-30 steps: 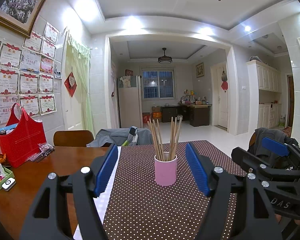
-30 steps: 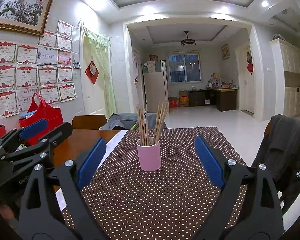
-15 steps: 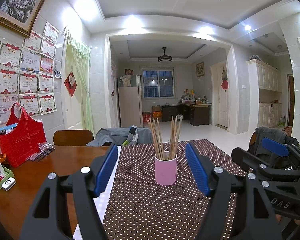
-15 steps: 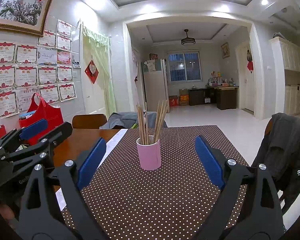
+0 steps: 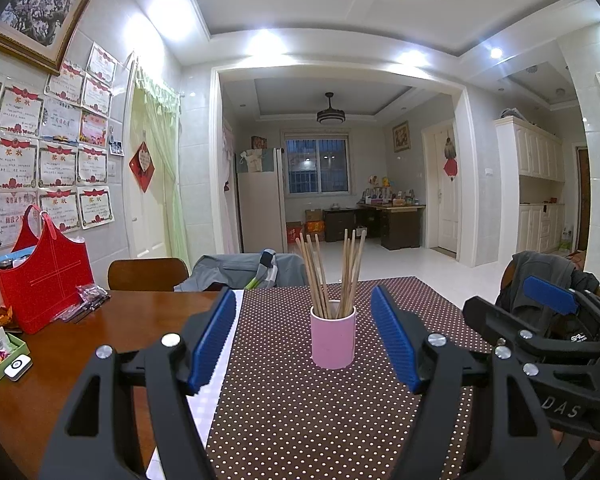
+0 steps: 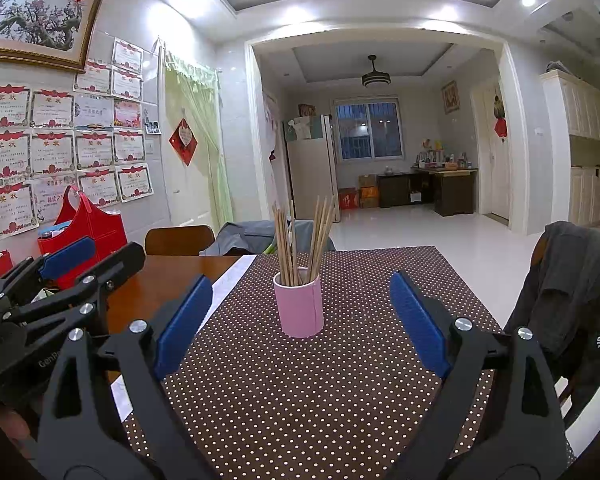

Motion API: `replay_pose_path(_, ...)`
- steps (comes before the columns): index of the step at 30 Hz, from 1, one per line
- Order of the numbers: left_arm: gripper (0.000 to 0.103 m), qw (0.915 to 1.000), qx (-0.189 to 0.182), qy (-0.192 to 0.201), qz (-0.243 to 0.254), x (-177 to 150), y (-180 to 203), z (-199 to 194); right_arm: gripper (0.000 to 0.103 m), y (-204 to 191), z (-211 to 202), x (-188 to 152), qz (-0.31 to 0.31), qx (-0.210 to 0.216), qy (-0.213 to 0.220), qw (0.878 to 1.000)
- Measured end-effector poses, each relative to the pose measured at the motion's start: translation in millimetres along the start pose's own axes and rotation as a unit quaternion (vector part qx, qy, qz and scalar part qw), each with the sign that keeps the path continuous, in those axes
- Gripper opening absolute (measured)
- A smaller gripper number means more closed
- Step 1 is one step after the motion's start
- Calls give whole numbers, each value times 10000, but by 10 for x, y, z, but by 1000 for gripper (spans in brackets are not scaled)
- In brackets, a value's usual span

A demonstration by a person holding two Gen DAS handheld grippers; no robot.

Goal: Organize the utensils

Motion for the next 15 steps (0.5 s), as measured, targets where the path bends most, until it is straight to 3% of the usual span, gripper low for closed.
replay_pose_path(15, 69, 10000, 0, 2, 12, -4, -5, 8, 89, -14, 1, 9, 13, 5, -8, 10000)
Point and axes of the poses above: each gripper's, at about its wrist camera, not at the fingertips, and z roughly the way its jaws point, y to its right, x to its top, the point moved 2 cm from there along z, roughly the way its jaws point, and after that the axes turned 6 degrees about -y, right-handed, at the moved point
